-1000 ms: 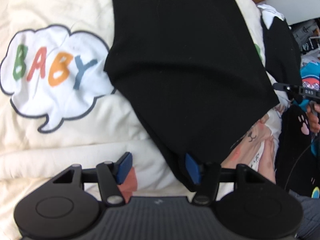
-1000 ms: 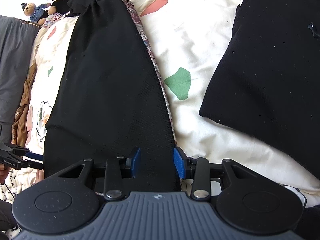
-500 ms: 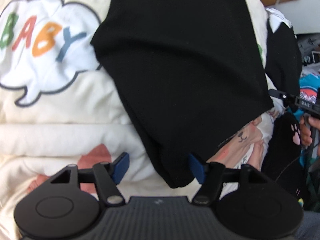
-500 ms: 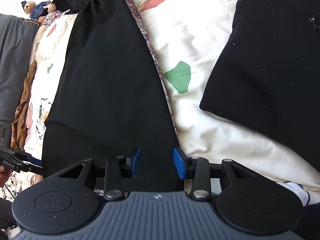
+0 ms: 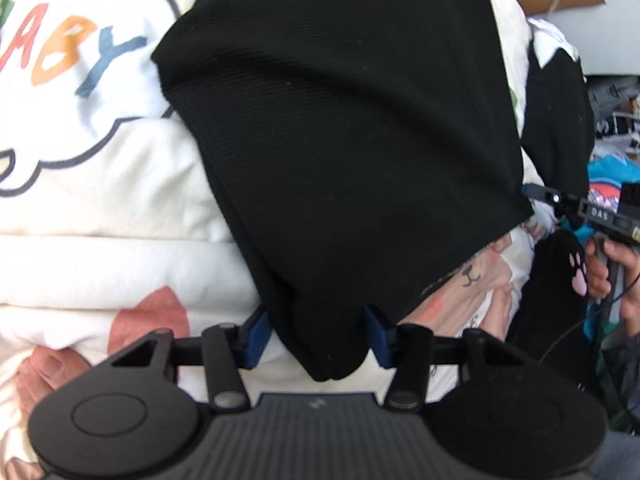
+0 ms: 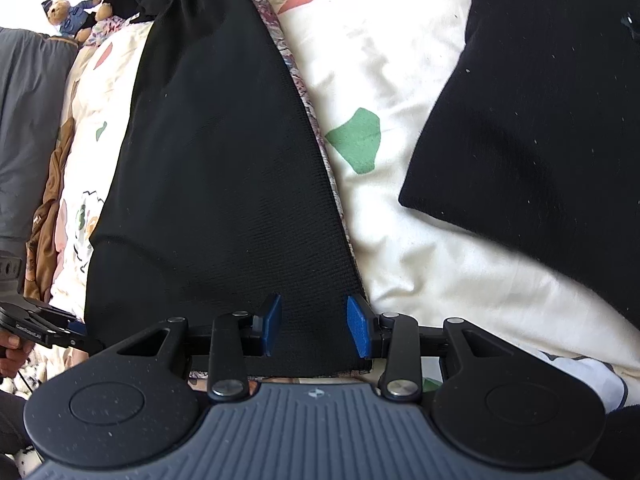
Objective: Fold clothes
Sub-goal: 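Close the left gripper on the leg hem of the black shorts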
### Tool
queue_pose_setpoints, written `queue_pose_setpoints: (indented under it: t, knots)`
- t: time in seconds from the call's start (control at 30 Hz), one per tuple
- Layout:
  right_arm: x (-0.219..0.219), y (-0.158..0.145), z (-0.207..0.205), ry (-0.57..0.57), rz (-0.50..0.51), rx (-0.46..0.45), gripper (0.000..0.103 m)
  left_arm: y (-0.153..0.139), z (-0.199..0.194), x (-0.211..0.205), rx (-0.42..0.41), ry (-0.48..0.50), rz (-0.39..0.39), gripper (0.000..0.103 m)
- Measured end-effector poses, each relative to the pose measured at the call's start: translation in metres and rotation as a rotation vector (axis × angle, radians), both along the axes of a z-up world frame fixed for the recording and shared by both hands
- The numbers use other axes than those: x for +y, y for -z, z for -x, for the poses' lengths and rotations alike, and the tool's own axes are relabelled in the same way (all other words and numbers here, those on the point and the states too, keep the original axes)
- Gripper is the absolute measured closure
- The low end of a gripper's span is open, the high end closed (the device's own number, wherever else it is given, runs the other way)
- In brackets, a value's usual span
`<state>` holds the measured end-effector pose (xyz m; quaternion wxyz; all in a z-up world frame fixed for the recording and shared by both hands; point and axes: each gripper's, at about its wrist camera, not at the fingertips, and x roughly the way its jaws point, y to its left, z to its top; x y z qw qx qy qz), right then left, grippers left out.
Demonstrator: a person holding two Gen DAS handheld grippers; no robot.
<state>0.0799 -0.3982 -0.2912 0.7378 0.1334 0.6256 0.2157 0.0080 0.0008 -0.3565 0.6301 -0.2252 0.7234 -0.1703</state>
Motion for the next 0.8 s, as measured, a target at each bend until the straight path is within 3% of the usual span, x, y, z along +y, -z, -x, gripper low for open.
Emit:
queue_pose_setpoints:
  t: [0.43,0.63,0.8]
  knots:
    - [-0.006,0.013,-0.015,0.034,-0.047,0.062,0.062,-0.006,-0.001,0.022,-0.011,-0.012,0.011,0.050]
    - [-0.008,0.004,-0.021,0.024,-0.027,0.038,0.062,-0.005,-0.001,0.019,-0.012,-0.022,0.024,0.050]
    - [-0.016,0.015,-0.025,0.042,-0.016,0.068,0.062,-0.005,-0.003,0.015,-0.017,-0.016,0.021,0.050]
